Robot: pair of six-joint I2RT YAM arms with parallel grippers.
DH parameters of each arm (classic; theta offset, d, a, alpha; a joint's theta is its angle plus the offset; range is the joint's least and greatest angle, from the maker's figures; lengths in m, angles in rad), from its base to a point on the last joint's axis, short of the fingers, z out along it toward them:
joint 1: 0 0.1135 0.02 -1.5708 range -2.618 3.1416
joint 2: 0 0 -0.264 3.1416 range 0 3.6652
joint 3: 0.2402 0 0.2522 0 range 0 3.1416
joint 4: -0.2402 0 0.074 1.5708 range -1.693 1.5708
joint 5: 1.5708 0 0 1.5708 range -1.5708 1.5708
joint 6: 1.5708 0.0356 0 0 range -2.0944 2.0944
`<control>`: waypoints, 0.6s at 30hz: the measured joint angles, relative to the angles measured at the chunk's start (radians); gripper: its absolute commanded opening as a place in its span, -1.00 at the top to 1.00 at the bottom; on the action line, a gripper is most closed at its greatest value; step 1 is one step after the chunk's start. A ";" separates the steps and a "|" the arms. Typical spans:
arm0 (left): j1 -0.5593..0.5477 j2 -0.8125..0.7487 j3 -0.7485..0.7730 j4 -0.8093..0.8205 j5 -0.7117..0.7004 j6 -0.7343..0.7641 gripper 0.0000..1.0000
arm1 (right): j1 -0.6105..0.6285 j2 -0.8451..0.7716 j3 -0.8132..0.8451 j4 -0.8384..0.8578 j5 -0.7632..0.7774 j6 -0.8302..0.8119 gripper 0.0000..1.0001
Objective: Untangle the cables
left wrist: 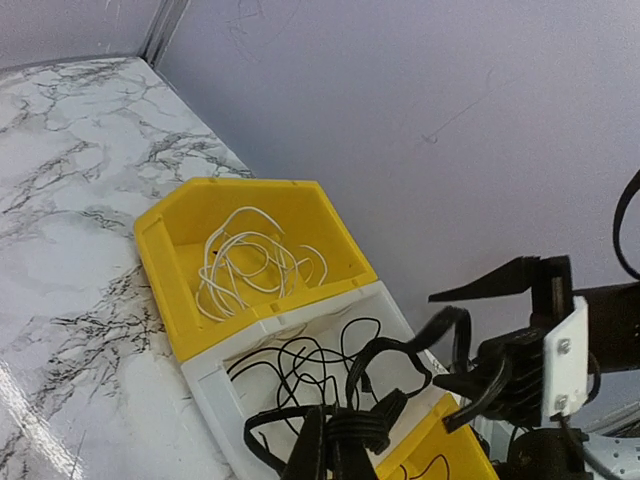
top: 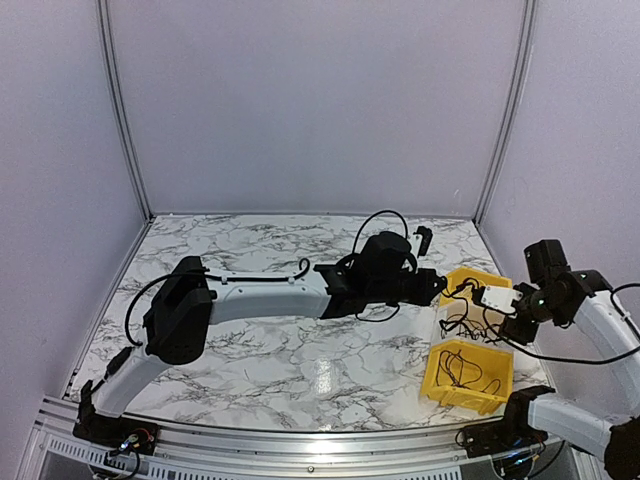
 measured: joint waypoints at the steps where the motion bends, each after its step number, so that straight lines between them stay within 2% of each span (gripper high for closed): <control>1: -0.004 0.014 0.014 0.000 0.005 -0.008 1.00 | -0.009 -0.008 0.030 -0.011 -0.013 -0.005 -0.31; 7: -0.013 0.027 0.029 0.000 0.018 -0.042 1.00 | -0.019 -0.040 0.200 -0.058 -0.207 -0.007 -0.33; 13: -0.013 0.029 0.033 0.003 0.026 -0.056 1.00 | -0.019 -0.027 0.206 -0.094 -0.399 0.002 -0.35; 18: -0.013 0.031 0.033 0.003 0.037 -0.064 1.00 | -0.019 0.011 0.205 -0.076 -0.503 0.022 -0.36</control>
